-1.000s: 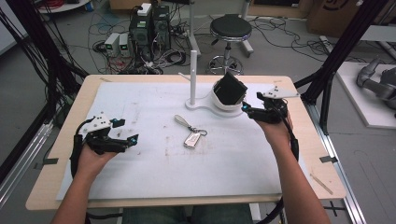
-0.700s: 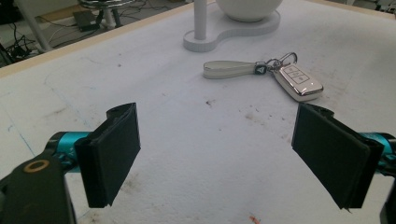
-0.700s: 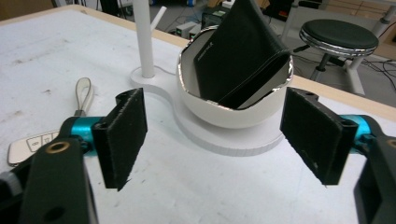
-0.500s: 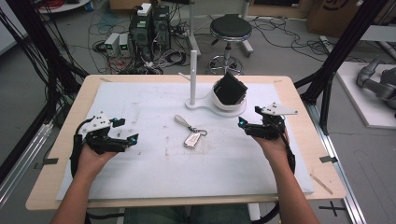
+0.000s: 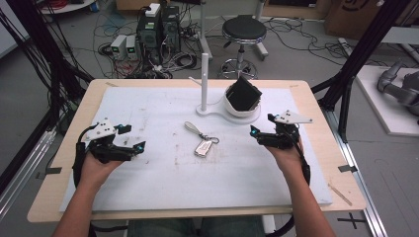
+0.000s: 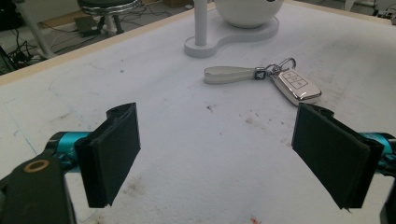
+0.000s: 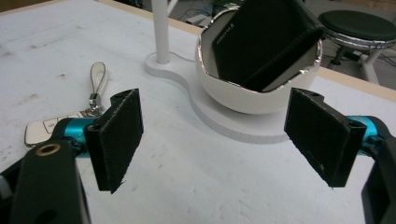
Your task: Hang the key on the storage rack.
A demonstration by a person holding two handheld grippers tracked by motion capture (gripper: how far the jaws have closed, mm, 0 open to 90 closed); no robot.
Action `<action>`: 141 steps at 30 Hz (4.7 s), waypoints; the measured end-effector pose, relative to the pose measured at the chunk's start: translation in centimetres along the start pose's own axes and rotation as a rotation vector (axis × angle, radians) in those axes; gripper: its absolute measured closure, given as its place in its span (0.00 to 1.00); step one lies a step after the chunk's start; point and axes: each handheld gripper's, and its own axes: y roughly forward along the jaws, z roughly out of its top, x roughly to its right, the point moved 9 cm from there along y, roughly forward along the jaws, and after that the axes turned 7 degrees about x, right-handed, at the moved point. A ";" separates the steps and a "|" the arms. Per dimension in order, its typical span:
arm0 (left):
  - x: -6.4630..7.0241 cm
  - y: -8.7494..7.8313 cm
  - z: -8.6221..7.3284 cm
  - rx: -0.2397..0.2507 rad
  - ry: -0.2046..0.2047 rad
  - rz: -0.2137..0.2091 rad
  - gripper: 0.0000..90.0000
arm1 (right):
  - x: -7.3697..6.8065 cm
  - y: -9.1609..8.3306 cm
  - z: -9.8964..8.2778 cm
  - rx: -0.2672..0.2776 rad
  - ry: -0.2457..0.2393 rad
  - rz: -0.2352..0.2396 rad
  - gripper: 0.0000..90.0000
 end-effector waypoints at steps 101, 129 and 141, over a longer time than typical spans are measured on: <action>0.1 -5.1 -1.7 -0.024 0.014 0.080 0.17 | -7.5 7.6 10.7 0.059 -0.118 0.123 0.92; -0.2 -5.1 -1.8 -0.025 0.011 0.080 0.17 | -6.1 11.1 11.5 -0.016 -0.168 0.052 0.92; -0.2 -5.0 -1.9 -0.031 0.012 0.077 0.17 | -5.7 11.7 10.8 -0.017 -0.162 0.030 0.85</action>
